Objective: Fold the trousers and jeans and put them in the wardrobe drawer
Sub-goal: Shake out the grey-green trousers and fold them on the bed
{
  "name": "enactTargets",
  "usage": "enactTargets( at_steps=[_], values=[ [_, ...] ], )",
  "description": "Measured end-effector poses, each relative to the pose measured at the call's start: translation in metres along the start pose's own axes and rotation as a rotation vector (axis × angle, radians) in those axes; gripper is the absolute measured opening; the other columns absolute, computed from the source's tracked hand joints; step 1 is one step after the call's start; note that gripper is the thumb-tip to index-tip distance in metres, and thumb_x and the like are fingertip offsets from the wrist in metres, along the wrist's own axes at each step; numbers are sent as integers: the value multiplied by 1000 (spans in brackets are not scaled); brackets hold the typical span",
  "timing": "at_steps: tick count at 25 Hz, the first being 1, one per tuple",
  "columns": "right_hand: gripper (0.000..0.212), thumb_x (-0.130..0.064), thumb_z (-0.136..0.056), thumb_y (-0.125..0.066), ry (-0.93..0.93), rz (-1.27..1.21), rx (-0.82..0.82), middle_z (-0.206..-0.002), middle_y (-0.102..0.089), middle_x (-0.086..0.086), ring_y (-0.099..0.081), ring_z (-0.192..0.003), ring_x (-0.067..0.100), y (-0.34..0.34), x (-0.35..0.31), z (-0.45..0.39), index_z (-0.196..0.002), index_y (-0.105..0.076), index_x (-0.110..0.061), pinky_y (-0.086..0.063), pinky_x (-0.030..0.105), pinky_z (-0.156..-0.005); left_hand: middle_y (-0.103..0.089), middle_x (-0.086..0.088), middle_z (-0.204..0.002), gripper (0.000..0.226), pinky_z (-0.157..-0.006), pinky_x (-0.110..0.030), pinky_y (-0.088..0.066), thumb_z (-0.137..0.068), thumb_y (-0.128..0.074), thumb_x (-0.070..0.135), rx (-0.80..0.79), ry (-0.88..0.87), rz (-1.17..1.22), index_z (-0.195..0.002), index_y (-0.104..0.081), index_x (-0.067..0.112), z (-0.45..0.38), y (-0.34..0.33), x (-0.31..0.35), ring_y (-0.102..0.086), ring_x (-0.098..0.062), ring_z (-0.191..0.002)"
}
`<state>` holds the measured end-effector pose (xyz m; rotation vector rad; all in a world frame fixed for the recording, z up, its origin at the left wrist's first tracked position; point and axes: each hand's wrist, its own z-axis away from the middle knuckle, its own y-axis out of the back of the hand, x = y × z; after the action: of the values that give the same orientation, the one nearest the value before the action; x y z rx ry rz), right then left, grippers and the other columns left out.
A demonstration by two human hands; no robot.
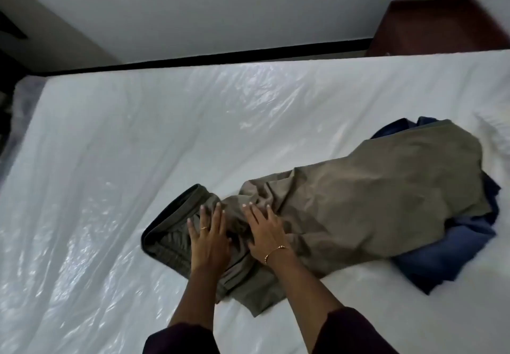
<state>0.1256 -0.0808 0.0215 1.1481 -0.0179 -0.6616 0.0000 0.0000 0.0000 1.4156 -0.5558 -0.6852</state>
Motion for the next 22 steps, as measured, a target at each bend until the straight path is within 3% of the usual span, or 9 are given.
enactTargets(
  at_steps=[3, 5, 7, 9, 12, 14, 16, 19, 22],
  values=[
    [87, -45, -73, -71, -70, 70, 72, -143, -42, 13, -25, -136, 48, -10, -22, -8, -146, -28, -25, -25, 61, -106, -29, -18, -149, 98, -99, -69, -15, -53, -84, 18, -35, 148, 63, -138, -35, 8, 2, -3, -23, -15, -45, -137],
    [83, -58, -44, -83, -95, 134, 105, -111, -65, 17, -56, -113, 42, -16, -35, -16, -120, -62, -31, -45, 59, -88, -15, -22, -154, 97, -103, -71, -10, -68, -76, 22, -59, 384, 166, -146, -21, 8, 3, -5, -42, -4, -48, -140],
    [56, -54, -39, -86, -94, 116, 152, -97, -68, 17, -63, -101, 37, -19, -45, -25, -88, -73, -29, -51, 54, -82, -4, -18, -156, 100, -107, -69, -6, -79, -67, 34, -201, 582, 266, -149, 1, 10, 0, -6, -61, 5, -47, -140],
    [30, -35, -70, -76, -48, 15, 209, -111, -62, 18, -52, -119, 36, -16, -54, -31, -95, -70, -19, -39, 52, -99, -17, -14, -154, 92, -108, -66, -3, -84, -61, 36, -314, 621, 286, -149, -1, 14, -5, -5, -76, -4, -44, -141],
    [30, -19, -93, -45, -74, -155, 214, -125, -54, 12, -46, -122, 28, -17, -67, -31, -121, -52, -10, -26, 40, -109, -47, -12, -136, 50, -110, -60, -12, -91, -47, 24, -336, 515, 333, -140, -37, 22, -10, -1, -93, -38, -37, -128],
    [29, -18, -94, -40, -91, -249, 257, -119, -57, 14, -51, -111, 30, -9, -79, -21, -120, -48, -7, -32, 37, -101, -56, -13, -120, 36, -107, -55, -26, -93, -43, 17, -292, 477, 371, -127, -52, 20, -5, 4, -102, -49, -35, -115],
    [25, -14, -94, -41, -112, -433, 269, -106, -58, 17, -54, -96, 33, 9, -92, -11, -115, -47, -3, -36, 32, -76, -57, -17, -111, 27, -93, -44, -42, -93, -43, 15, -204, 449, 466, -116, -56, 10, 0, 16, -105, -54, -35, -104],
    [6, -11, -90, -43, -157, -683, 335, -76, -48, 6, -47, -76, 26, 44, -113, 11, -94, -47, -7, -34, 32, -65, -52, -20, -102, 20, -72, -32, -37, -94, -39, 8, -43, 391, 657, -106, -52, 0, 6, 67, -106, -54, -37, -94],
    [28, -7, -88, -43, -211, -844, 438, -61, -40, -1, -42, -70, 25, 89, -131, 32, -66, -32, -20, -31, 32, -64, -54, -15, -104, 20, -75, -33, -39, -92, -38, 12, 14, 303, 887, -107, -51, 8, 2, 127, -100, -55, -35, -93]
  ],
)
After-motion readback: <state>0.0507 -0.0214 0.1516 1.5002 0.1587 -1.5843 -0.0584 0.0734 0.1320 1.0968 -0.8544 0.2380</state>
